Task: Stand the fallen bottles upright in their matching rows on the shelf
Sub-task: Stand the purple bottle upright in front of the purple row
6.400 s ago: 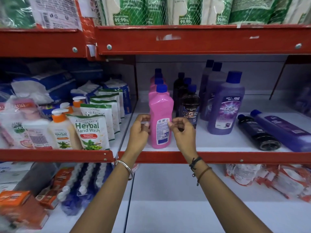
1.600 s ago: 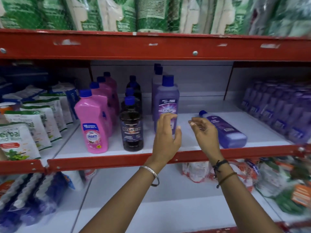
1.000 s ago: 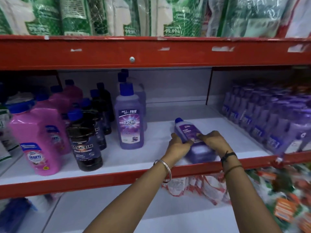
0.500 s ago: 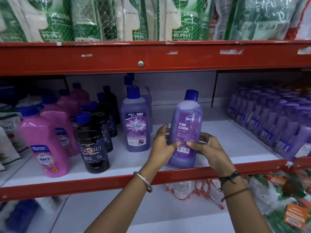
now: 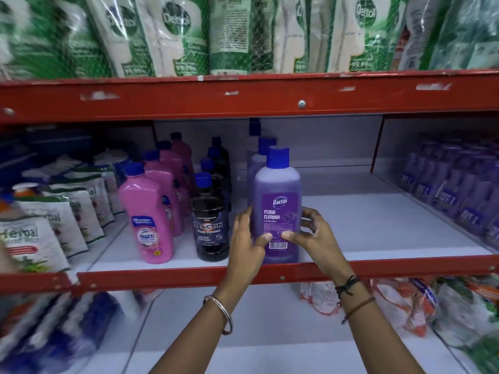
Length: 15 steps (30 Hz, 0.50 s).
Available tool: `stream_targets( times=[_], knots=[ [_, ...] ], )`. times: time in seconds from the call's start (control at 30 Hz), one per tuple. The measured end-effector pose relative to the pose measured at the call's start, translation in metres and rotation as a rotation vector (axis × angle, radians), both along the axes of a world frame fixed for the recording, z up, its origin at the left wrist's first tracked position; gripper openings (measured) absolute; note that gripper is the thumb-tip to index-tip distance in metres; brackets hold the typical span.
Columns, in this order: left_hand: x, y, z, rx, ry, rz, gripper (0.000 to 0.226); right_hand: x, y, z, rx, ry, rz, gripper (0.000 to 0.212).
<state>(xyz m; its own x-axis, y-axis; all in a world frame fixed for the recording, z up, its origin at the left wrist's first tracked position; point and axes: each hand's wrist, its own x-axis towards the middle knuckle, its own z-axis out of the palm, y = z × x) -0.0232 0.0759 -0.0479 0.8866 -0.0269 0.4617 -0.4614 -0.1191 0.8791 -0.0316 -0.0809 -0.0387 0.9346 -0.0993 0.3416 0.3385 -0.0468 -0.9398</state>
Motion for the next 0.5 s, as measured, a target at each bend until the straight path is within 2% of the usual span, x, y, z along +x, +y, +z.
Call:
stream_targets(
  times=[0.1, 0.27, 0.37, 0.5],
  knots=[
    [0.001, 0.008, -0.002, -0.005, 0.007, 0.009, 0.059, 0.004, 0.009, -0.003, -0.015, -0.035, -0.046, 0.050],
    [-0.001, 0.007, -0.006, 0.019, -0.114, 0.039, 0.035, 0.014, 0.004, -0.011, -0.084, -0.099, -0.207, 0.026],
    [-0.008, -0.001, -0.004, 0.073, -0.125, 0.003, 0.039, 0.012, 0.006, -0.012, -0.098, -0.077, -0.160, 0.027],
    [-0.005, -0.006, -0.005, 0.073, -0.083, 0.042, 0.047, 0.001, 0.006, -0.013, 0.075, -0.019, 0.007, 0.024]
  ],
)
